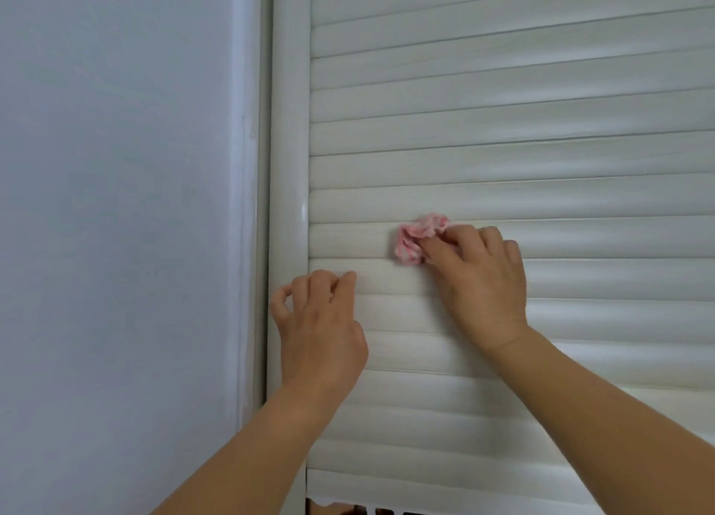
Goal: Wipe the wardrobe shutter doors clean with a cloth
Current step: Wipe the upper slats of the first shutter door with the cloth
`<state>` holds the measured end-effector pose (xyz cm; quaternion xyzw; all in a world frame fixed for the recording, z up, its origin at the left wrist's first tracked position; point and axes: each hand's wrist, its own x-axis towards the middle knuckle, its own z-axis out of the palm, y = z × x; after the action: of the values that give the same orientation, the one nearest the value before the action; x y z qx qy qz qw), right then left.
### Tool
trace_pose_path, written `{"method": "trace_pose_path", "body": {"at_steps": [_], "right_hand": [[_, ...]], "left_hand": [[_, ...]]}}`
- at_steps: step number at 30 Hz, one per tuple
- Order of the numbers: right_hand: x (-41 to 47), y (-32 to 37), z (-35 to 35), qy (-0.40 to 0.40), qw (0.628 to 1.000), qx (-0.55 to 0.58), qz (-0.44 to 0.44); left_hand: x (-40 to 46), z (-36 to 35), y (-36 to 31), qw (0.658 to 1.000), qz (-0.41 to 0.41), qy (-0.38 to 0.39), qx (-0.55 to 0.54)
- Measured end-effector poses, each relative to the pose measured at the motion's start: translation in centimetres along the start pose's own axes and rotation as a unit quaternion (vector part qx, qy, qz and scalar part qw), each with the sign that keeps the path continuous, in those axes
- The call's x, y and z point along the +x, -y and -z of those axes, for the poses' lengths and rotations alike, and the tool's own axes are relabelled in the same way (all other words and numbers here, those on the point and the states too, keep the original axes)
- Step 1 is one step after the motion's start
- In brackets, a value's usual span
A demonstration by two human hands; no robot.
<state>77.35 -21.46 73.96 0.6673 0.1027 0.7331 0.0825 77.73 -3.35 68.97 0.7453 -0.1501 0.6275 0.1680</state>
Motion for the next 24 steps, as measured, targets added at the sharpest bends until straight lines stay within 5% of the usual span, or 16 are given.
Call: {"method": "trace_pose_path", "body": {"at_steps": [8, 13, 20, 24], "right_hand": [[5.2, 7.7, -2.5, 0.017, 0.998, 0.017, 0.057], [5.3, 6.4, -2.1, 0.028, 0.997, 0.004, 0.078], [3.1, 1.3, 0.0, -0.006, 0.997, -0.003, -0.08], [3.5, 5.2, -1.6, -0.012, 0.999, 0.016, -0.045]], "left_hand": [[-0.7, 0.0, 1.1, 0.999, 0.0, 0.018, 0.029], [-0.9, -0.2, 1.6, 0.998, -0.01, 0.03, 0.052], [-1.5, 0.3, 3.4, 0.998, -0.006, 0.035, 0.059], [-1.8, 0.5, 4.1, 0.997, 0.003, 0.04, 0.059]]}}
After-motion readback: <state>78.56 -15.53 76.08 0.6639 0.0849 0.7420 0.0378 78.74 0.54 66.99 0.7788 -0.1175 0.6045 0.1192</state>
